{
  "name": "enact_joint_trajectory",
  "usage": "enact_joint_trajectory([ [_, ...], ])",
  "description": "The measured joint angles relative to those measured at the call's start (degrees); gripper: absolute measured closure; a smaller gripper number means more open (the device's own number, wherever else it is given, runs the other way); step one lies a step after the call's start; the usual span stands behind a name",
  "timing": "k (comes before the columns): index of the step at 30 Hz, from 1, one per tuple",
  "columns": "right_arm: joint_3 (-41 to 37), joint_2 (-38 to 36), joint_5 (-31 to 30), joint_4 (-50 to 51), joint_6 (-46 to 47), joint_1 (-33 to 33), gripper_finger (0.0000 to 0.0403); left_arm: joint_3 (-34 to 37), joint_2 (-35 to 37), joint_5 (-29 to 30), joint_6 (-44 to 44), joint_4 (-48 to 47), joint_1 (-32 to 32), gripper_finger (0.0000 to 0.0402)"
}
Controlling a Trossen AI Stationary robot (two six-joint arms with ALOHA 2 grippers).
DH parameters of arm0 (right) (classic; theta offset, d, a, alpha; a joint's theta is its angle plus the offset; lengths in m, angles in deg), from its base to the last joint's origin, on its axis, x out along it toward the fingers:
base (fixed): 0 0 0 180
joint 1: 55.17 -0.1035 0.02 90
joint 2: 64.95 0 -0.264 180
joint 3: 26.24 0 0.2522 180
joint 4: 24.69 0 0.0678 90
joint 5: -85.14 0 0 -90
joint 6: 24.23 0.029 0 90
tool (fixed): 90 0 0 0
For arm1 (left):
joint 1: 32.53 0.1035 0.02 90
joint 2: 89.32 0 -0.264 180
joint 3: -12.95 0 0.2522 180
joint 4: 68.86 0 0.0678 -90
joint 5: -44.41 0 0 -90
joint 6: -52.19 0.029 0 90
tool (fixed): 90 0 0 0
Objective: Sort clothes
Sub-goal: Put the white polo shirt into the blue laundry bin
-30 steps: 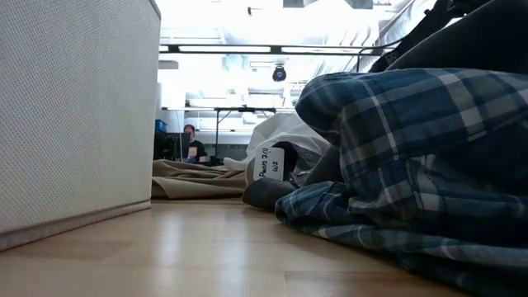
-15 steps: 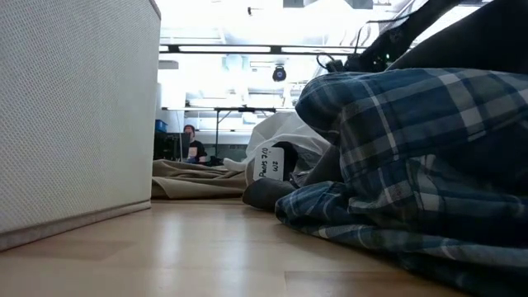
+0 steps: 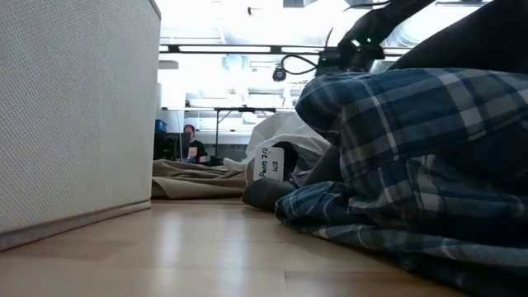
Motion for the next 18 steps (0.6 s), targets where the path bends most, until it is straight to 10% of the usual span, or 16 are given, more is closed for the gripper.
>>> enact_joint_trajectory([
  [7,-5.5,-0.4,-11.2,1.6,-0.6,-10.3,0.0403,0.0,0.0,0.0,0.0,0.0,0.0,0.0401],
  [18,-32.1,-11.6,-4.3,-11.9,13.4,-18.3,0.0403,0.0,0.0,0.0,0.0,-0.2,0.0,0.0401],
])
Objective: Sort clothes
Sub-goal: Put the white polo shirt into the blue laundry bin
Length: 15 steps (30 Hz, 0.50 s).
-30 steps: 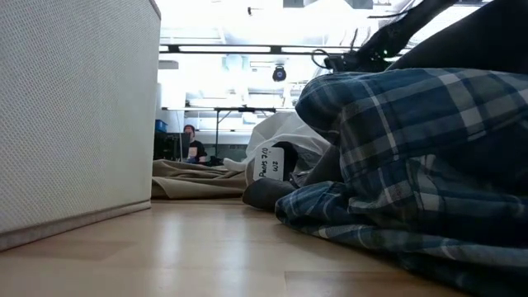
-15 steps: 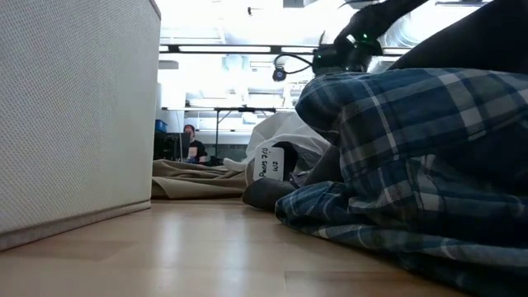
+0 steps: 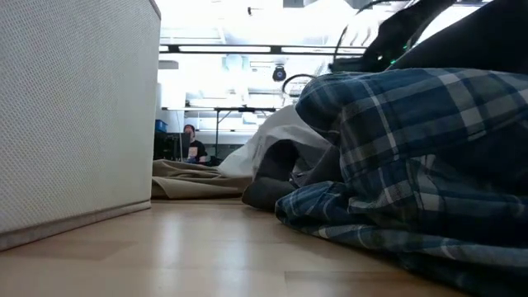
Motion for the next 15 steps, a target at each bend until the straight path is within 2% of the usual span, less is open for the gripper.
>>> enact_joint_trajectory([
  [4,2.1,-7.9,-0.1,2.8,2.3,0.3,0.0403,0.0,0.0,0.0,0.0,0.0,0.0,0.0401],
  [8,9.5,-13.8,-1.8,2.2,3.5,2.2,0.0402,0.0,0.0,0.0,0.0,0.0,0.0,0.0401],
  [11,17.1,-14.7,-7.8,1.5,1.7,5.6,0.0387,0.0,0.0,0.0,0.0,0.0,0.0,0.0401],
  [15,25.5,-11.2,-10.8,-1.0,-2.2,15.6,0.0329,0.0,0.0,0.0,0.0,0.0,0.0,0.0401],
])
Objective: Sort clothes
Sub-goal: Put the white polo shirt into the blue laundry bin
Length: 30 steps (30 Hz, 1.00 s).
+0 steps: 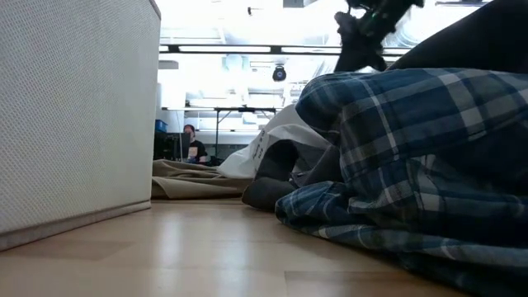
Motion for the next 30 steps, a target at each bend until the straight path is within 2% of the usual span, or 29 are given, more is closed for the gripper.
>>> enact_joint_trajectory([
  [3,2.7,5.3,2.1,-2.3,0.4,9.6,0.0268,0.0,0.0,0.0,0.0,0.0,0.0,0.0401],
  [7,2.1,14.5,11.9,-2.1,7.2,20.4,0.0188,0.0,0.0,0.0,0.0,0.0,0.0,0.0401],
  [10,0.7,20.3,21.0,-1.9,10.3,25.0,0.0142,0.0,0.0,0.0,0.0,0.0,0.0,0.0401],
  [13,-0.7,23.7,26.5,-2.7,13.2,27.0,0.0113,0.0,0.0,0.0,0.0,0.0,0.0,0.0401],
  [18,-2.7,25.1,29.4,-5.8,12.3,26.8,0.0102,0.0,0.0,0.0,0.0,0.0,0.0,0.0401],
  [30,-7.6,25.3,30.7,-12.0,15.1,22.2,0.0106,0.0,0.0,0.0,0.0,0.0,0.0,0.0401],
])
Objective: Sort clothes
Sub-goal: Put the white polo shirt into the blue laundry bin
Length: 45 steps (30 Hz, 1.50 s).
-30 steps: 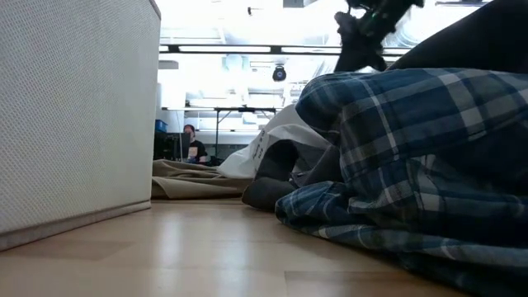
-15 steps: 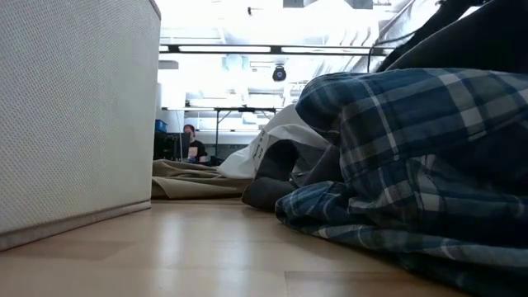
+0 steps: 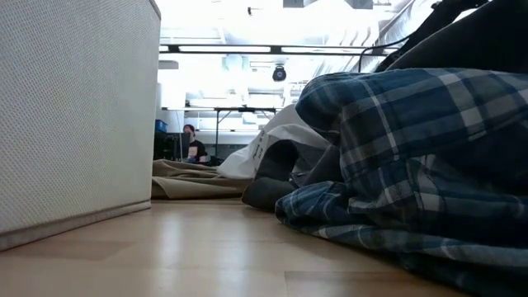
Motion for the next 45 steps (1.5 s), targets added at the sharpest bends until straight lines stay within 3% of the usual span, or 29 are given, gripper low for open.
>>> enact_joint_trajectory([
  [2,-0.1,0.0,-0.3,-1.1,0.3,-0.5,0.0126,0.0,0.0,0.0,0.0,0.0,0.0,0.0401],
  [4,0.4,0.0,-1.2,-2.0,0.3,-1.2,0.0172,0.0,0.0,0.0,0.0,0.0,0.0,0.0401],
  [8,2.5,0.0,-1.3,-3.2,0.0,-3.1,0.0347,0.0,0.0,0.0,0.0,0.0,0.0,0.0401],
  [10,4.4,-0.3,-1.3,-4.4,0.2,-3.9,0.0382,0.0,0.0,0.0,0.0,0.0,0.0,0.0401],
  [16,14.1,-4.4,0.7,-3.2,-2.4,-6.6,0.0399,0.0,0.0,0.0,0.0,0.0,0.0,0.0401],
  [22,20.2,-12.5,2.0,15.2,-12.1,-14.8,0.0401,0.0,0.0,0.0,0.0,0.0,0.0,0.0401],
  [25,17.3,-17.5,-4.5,23.8,-13.8,-22.3,0.0402,0.0,0.0,0.0,0.0,0.0,0.0,0.0401],
  [29,6.8,-25.2,-15.5,27.5,-9.3,-31.8,0.0402,0.0,0.0,0.0,0.0,0.0,0.0,0.0401],
  [35,-12.5,-30.9,-30.6,22.4,3.8,-32.4,0.0402,0.0,0.0,0.0,0.0,0.0,0.0,0.0401],
  [41,-17.7,-30.8,-31.4,17.1,0.8,-31.1,0.0396,0.0,0.0,0.0,0.0,0.0,0.0,0.0401],
  [45,-14.3,-30.8,-31.5,20.1,-6.4,-31.6,0.0349,0.0,0.0,0.0,0.0,0.0,0.0,0.0401],
])
